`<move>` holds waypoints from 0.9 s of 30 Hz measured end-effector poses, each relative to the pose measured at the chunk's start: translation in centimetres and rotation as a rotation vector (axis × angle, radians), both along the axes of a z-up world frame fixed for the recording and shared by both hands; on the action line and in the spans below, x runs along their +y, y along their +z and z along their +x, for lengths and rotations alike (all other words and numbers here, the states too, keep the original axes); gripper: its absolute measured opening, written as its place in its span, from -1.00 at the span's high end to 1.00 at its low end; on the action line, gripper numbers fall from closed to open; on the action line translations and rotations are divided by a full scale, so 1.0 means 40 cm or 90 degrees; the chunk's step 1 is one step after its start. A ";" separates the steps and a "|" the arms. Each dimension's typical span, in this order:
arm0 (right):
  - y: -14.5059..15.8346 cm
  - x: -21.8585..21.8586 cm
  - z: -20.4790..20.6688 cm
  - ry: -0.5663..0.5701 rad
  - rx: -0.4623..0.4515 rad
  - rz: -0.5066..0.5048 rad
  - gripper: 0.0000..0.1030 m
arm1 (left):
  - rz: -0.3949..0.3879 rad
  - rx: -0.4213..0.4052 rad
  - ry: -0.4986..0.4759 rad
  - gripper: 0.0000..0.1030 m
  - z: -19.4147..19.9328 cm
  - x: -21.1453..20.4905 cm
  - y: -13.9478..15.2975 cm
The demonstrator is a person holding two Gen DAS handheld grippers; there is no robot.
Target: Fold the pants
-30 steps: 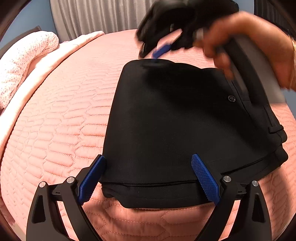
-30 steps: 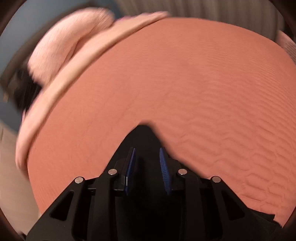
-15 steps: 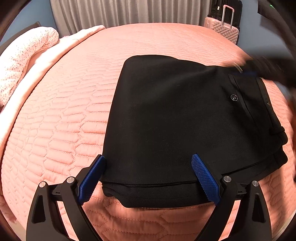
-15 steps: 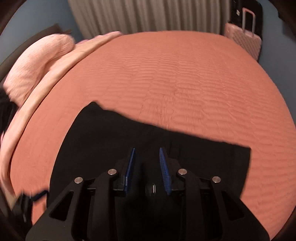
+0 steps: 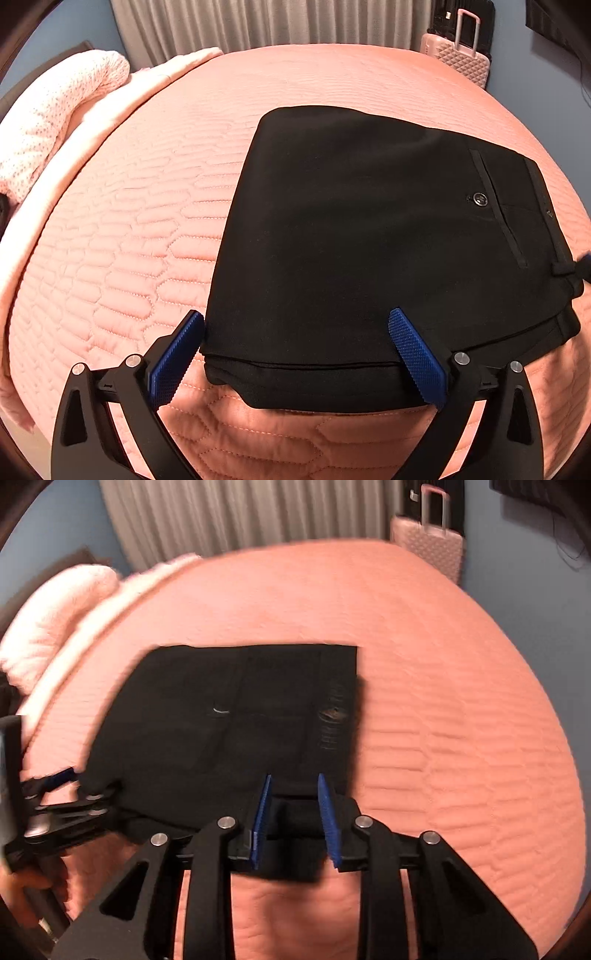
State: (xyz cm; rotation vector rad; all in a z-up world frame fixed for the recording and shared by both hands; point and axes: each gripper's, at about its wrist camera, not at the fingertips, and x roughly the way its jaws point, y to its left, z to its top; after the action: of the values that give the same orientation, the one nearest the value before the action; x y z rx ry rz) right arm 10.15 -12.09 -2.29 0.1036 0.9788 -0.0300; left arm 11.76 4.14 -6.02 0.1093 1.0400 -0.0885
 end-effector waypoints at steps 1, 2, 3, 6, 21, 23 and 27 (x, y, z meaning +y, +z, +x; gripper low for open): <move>-0.034 0.014 -0.003 0.007 0.019 -0.039 0.53 | -0.002 0.002 0.005 -0.90 0.001 0.001 0.000; -0.050 0.000 -0.017 -0.003 0.009 -0.016 0.54 | -0.002 0.007 0.008 -0.90 0.000 0.002 0.002; -0.041 -0.005 -0.023 -0.033 0.006 0.024 0.54 | -0.001 0.012 0.007 -0.90 0.000 0.001 0.008; 0.024 -0.014 -0.033 -0.089 -0.031 0.072 0.47 | 0.018 -0.005 -0.001 -0.90 -0.009 0.004 0.056; -0.076 -0.196 0.228 -0.014 -0.034 0.047 0.64 | -0.029 0.058 -0.024 -0.90 0.470 0.031 -0.034; -0.046 -0.225 0.184 -0.063 -0.019 -0.009 0.56 | -0.051 0.052 0.015 -0.90 0.488 0.082 -0.021; -0.016 -0.301 0.070 -0.113 -0.006 0.043 0.45 | -0.074 0.001 0.080 -0.88 0.431 0.199 0.057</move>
State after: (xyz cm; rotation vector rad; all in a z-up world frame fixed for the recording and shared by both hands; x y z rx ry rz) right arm 12.95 -24.13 -2.95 0.2515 0.9593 -0.1590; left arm 28.98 12.09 -3.74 -0.0615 1.0393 -0.0352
